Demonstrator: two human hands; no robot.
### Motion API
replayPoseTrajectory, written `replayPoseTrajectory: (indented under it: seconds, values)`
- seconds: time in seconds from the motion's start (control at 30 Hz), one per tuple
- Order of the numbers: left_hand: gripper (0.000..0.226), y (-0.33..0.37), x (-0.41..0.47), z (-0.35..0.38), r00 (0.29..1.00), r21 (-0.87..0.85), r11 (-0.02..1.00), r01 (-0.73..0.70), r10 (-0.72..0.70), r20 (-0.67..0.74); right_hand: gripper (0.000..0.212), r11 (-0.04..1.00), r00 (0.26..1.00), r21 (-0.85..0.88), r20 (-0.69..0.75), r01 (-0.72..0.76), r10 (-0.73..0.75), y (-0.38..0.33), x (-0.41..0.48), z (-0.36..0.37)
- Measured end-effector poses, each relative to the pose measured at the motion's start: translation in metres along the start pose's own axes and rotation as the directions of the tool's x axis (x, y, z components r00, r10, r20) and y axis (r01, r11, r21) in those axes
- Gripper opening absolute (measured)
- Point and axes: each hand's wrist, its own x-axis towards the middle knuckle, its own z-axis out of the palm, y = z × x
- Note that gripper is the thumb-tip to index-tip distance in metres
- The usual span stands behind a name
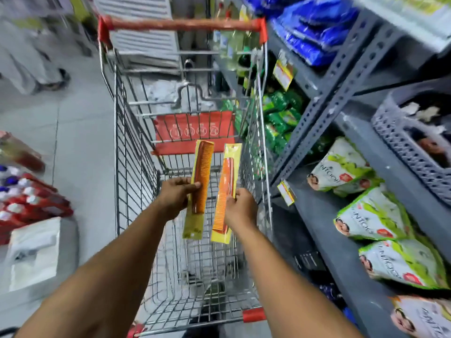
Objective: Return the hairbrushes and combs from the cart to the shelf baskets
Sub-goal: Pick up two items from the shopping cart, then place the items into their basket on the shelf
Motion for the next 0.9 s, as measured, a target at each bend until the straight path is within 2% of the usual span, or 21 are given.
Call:
replayPoseTrajectory:
  seconds: [0.1, 0.13, 0.23, 0.3, 0.33, 0.47, 0.6, 0.73, 0.8, 0.9]
  values:
    - [0.029, 0.030, -0.026, 0.014, 0.997, -0.008, 0.998, -0.070, 0.070, 0.042, 0.012, 0.997, 0.997, 0.066, -0.062, 0.048, -0.044, -0.016, -0.014, -0.032]
    - [0.029, 0.040, -0.033, 0.019, 0.994, -0.011, 0.995, -0.094, 0.095, 0.054, 0.017, 0.995, 0.995, 0.068, -0.080, 0.073, -0.067, -0.021, -0.019, -0.044]
    - [0.034, 0.071, -0.058, 0.044, 0.981, 0.003, 0.987, -0.162, 0.160, 0.105, 0.010, 0.986, 0.985, 0.130, -0.155, 0.101, -0.081, -0.032, -0.034, -0.089]
    - [0.030, 0.087, -0.064, 0.056, 0.972, 0.018, 0.979, -0.204, 0.200, 0.121, 0.017, 0.981, 0.974, 0.156, -0.211, 0.119, -0.084, -0.033, -0.037, -0.109]
    - [0.030, 0.104, -0.082, 0.076, 0.960, 0.028, 0.968, -0.248, 0.242, 0.142, 0.017, 0.972, 0.957, 0.182, -0.274, 0.151, -0.097, -0.034, -0.046, -0.136]
    - [0.016, 0.136, -0.103, 0.117, 0.926, 0.027, 0.946, -0.322, 0.309, 0.217, 0.014, 0.955, 0.928, 0.230, -0.361, 0.187, -0.095, -0.034, -0.051, -0.187]
    - [0.031, 0.159, -0.143, 0.187, 0.871, 0.021, 0.916, -0.402, 0.375, 0.318, 0.022, 0.929, 0.895, 0.320, -0.446, 0.186, -0.026, -0.012, -0.067, -0.264]
    - [0.030, 0.163, -0.178, 0.246, 0.824, 0.001, 0.907, -0.422, 0.383, 0.418, 0.027, 0.931, 0.837, 0.306, -0.547, 0.198, 0.002, 0.017, -0.092, -0.322]
    - [0.029, 0.160, -0.194, 0.275, 0.810, -0.010, 0.921, -0.389, 0.348, 0.472, 0.022, 0.927, 0.805, 0.322, -0.592, 0.195, 0.037, 0.036, -0.109, -0.347]
    - [0.024, 0.146, -0.215, 0.319, 0.777, 0.039, 0.928, -0.370, 0.287, 0.561, 0.028, 0.927, 0.762, 0.337, -0.640, 0.166, 0.097, 0.068, -0.133, -0.381]
